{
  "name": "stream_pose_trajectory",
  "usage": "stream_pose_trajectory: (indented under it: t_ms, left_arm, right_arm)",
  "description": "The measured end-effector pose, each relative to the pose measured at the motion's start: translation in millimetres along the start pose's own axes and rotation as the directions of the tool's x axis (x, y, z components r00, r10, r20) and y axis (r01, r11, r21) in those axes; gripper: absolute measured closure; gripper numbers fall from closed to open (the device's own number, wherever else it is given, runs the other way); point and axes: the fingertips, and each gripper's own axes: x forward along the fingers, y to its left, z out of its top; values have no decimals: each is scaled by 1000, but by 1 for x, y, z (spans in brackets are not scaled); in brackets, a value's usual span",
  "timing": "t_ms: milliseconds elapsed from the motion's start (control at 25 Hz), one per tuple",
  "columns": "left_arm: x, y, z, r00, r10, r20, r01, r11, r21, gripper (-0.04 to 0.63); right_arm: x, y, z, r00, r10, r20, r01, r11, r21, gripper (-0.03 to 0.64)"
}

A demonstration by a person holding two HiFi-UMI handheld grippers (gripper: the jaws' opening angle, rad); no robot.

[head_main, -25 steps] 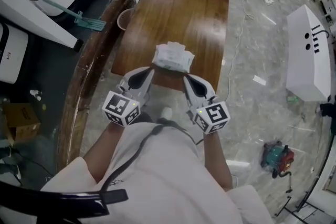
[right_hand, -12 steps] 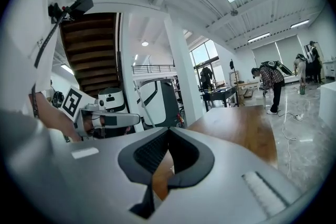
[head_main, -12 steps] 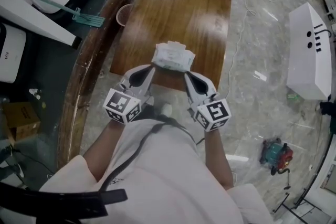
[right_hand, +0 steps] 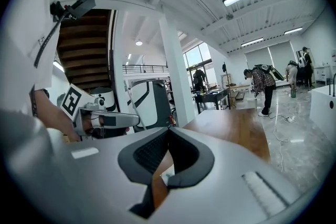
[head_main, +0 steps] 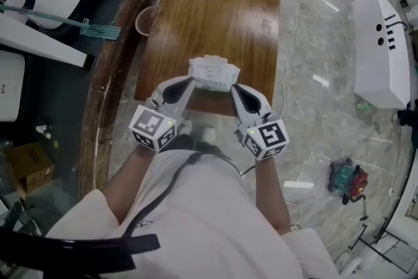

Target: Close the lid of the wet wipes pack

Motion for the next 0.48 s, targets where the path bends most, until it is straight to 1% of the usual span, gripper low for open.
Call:
stream_pose_trajectory:
  t_ms: [120,240,360,480]
  left_arm:
    - [9,7,-4,1000,-18,-22,18,1000,2,592]
    - [22,16,-17,997,-31,-66,33,999,20,592]
    - [40,25,-31,991,-68,-112,72,997,30,592]
    - [58,31,-43,984,-104,-142,110,993,34,592]
  right_arm:
    - [4,-5,-1,1000,-18,-4,18,1000,9,607]
    - [6,-11,-4,999,-36,-9,36,999,24,607]
    - [10,-21,-9,998,-56,-20,57,998,40,607]
    - [16,-28,-17,997,-70,-38,72,996,49,607]
